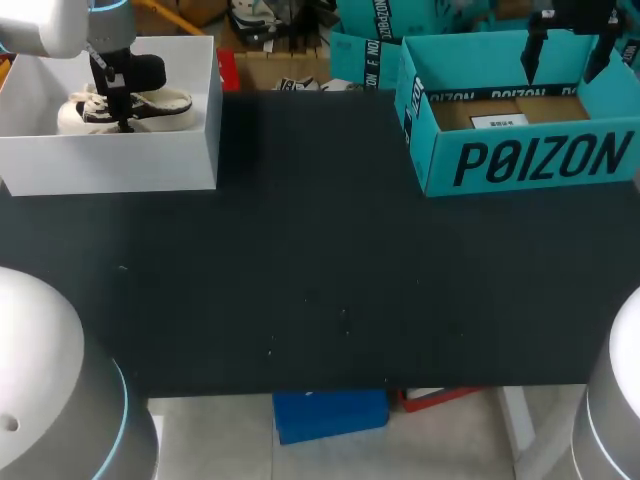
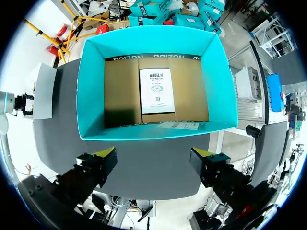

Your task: Take the shoe out of the shoebox, open the shoe tongue, remove and reinsert the insole, then place the shoe into the shoebox

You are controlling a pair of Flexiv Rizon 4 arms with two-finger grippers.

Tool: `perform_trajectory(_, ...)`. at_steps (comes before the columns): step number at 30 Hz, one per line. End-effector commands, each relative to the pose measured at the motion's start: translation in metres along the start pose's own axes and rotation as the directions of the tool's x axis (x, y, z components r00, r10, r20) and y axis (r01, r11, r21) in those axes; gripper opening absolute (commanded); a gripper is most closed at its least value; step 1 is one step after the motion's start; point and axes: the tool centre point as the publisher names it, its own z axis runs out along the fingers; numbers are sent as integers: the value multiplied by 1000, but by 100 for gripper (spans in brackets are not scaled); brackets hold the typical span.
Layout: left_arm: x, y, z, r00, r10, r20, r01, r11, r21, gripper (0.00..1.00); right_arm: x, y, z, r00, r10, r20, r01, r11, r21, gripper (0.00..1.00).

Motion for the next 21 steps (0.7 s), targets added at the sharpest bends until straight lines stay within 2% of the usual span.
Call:
perform_trajectory(1, -8, 0, 13, 1000, 0, -10, 0, 1000, -8, 82, 0, 0, 0, 1000, 1, 0, -1, 1000, 0, 100)
perform_trajectory(9, -10, 3, 33, 1000, -4, -25, 3, 999, -37, 85, 0, 0, 0, 1000, 1, 0, -1, 1000, 0, 100)
perform_trajectory(14, -12, 3, 40, 999, -1, -32, 0, 999, -45, 80, 0, 0, 0, 1000, 1, 0, -1, 1000, 0, 100)
perform_trajectory(15, -13, 3, 41, 999, 0, -33, -2, 999, -46, 74, 0, 0, 0, 1000, 1, 0, -1, 1000, 0, 100)
perform_trajectory(17, -14, 2, 42, 999, 4, -32, -6, 999, -49, 45, 0, 0, 0, 1000, 1, 0, -1, 1000, 0, 100)
perform_trajectory(18, -14, 1, 43, 1000, 5, -31, -7, 999, -52, 19, 0, 0, 0, 1000, 1, 0, -1, 1000, 0, 100)
perform_trajectory(19, -14, 1, 44, 1000, 6, -31, -8, 999, -54, 0, 0, 0, 0, 1000, 1, 0, -1, 1000, 0, 100)
perform_trajectory(21, -14, 0, 46, 1000, 15, -26, -16, 998, -63, 0, 0, 0, 0, 1000, 1, 0, -1, 1000, 0, 100)
